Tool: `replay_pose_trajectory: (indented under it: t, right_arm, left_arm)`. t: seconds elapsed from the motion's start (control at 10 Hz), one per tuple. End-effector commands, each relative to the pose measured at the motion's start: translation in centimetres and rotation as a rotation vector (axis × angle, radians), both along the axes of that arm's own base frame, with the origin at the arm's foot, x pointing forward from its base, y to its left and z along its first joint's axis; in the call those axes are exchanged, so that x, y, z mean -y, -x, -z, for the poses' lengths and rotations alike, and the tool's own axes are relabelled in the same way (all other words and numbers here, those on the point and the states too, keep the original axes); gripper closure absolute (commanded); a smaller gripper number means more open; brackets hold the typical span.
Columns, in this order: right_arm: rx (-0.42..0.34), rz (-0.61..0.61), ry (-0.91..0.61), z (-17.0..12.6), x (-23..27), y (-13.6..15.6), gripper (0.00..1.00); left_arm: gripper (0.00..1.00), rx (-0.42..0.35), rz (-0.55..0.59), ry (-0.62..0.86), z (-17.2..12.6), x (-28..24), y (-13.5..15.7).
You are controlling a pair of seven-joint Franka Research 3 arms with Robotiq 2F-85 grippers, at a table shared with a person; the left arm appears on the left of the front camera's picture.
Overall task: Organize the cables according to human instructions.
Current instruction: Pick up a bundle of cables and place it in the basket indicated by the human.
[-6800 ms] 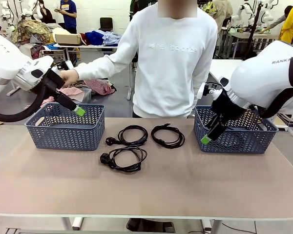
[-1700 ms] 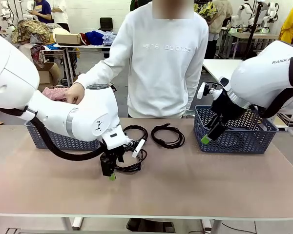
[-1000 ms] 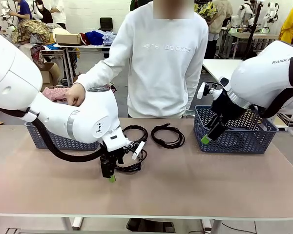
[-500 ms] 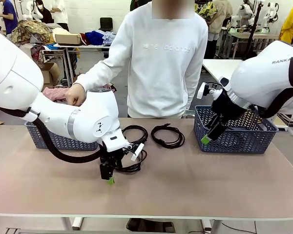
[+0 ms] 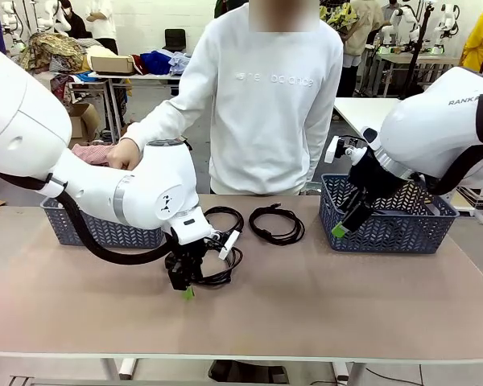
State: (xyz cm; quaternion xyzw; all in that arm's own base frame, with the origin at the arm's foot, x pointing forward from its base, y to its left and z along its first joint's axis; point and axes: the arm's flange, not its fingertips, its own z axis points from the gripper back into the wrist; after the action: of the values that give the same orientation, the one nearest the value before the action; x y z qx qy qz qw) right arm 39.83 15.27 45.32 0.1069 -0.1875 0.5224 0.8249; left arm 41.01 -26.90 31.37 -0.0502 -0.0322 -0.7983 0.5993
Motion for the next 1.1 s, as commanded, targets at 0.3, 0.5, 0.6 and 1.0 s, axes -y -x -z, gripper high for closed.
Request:
replay_pose_trajectory:
  t: [0.3,0.5,0.6,1.0]
  right_arm:
    - [0.001,0.006,-0.002,-0.1,0.1,0.0,0.0]
    - [0.001,0.006,-0.002,-0.1,0.1,0.0,0.0]
    - [0.001,0.006,-0.002,-0.1,0.1,0.0,0.0]
    - [0.001,0.006,-0.002,-0.1,0.1,0.0,0.0]
  left_arm:
    - [0.78,0.01,-0.002,-0.023,0.0,-0.2,-0.2]
    - [0.97,0.022,-0.002,-0.031,0.0,-0.5,-0.2]
    - [1.0,0.038,-0.003,-0.035,-0.1,-0.5,-0.3]
    - [1.0,0.086,0.047,0.014,-2.8,0.0,0.1]
